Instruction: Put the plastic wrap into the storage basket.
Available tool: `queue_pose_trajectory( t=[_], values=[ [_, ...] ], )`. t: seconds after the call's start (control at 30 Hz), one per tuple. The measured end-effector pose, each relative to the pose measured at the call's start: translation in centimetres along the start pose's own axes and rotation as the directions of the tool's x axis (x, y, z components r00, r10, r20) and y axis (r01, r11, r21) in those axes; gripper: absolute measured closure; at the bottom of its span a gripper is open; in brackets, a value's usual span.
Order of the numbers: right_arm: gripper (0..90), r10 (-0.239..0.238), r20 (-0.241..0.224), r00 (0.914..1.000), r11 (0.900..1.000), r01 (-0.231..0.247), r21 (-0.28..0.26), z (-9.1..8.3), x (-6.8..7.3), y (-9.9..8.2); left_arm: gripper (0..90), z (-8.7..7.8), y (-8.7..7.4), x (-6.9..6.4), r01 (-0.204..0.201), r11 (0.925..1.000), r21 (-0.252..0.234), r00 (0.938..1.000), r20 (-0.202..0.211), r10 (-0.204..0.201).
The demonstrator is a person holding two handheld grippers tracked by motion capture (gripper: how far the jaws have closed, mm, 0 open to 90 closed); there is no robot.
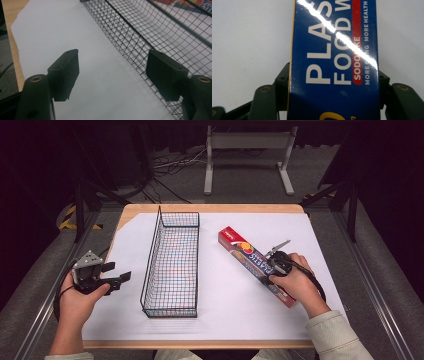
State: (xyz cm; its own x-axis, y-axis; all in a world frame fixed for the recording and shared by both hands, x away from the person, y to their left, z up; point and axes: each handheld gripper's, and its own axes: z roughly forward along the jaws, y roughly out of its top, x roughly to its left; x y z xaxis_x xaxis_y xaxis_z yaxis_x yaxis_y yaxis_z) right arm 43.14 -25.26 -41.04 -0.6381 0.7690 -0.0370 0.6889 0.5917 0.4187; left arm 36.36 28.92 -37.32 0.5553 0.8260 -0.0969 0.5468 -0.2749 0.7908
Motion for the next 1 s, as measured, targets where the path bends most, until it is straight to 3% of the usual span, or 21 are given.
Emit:
queue_pose_trajectory(
  t=[0.13, 0.27, 0.4, 0.5, 0.6, 0.73, 0.8, 1.0],
  values=[
    [39.8, 0.001, 0.003, 1.0000, 1.0000, -0.001, 0.002, -0.3, -0.1, 0.1, 19.6, -0.9, 0.9, -0.4, -0.007, 0.9998, 0.016, 0.9999, -0.016, 0.007],
    [40.2, 0.006, 0.011, 0.9999, 1.0000, -0.006, -0.001, -1.0, -0.3, 0.4, 16.8, -1.6, 1.9, -0.9, -0.028, 0.9994, 0.022, 0.9996, 0.002, 0.028],
    [40.3, -0.026, 0.011, 0.9996, 0.9995, 0.025, 0.018, -2.0, -0.5, 0.6, 12.6, -1.5, 2.7, -1.9, -0.054, 0.9981, 0.030, 0.9984, 0.017, 0.054],
    [40.3, -0.048, -0.001, 0.9989, 0.9984, 0.048, 0.029, -2.8, -0.7, 0.8, 9.3, -1.3, 3.2, -2.6, -0.098, 0.9935, 0.057, 0.9952, 0.000, 0.098],
    [40.3, -0.064, 0.001, 0.9980, 0.9978, 0.064, 0.019, -3.5, -0.7, 0.8, 7.3, -1.2, 3.4, -3.0, -0.110, 0.9929, 0.045, 0.9939, 0.000, 0.110],
    [40.2, -0.074, -0.006, 0.9973, 0.9973, 0.074, 0.007, -4.4, -0.7, 1.0, 6.5, -1.4, 4.1, -3.4, -0.122, 0.9923, 0.019, 0.9920, 0.034, 0.121],
    [40.2, -0.088, -0.014, 0.9960, 0.9961, 0.088, 0.003, -5.6, -0.8, 1.2, 7.0, -1.3, 4.5, -3.8, -0.146, 0.9886, 0.040, 0.9891, 0.026, 0.145],
    [40.1, -0.118, -0.027, 0.9926, 0.9930, 0.118, 0.000, -7.3, -0.7, 1.8, 8.0, -1.0, 5.1, -4.7, -0.179, 0.9802, 0.086, 0.9829, 0.061, 0.174]
  ],
)
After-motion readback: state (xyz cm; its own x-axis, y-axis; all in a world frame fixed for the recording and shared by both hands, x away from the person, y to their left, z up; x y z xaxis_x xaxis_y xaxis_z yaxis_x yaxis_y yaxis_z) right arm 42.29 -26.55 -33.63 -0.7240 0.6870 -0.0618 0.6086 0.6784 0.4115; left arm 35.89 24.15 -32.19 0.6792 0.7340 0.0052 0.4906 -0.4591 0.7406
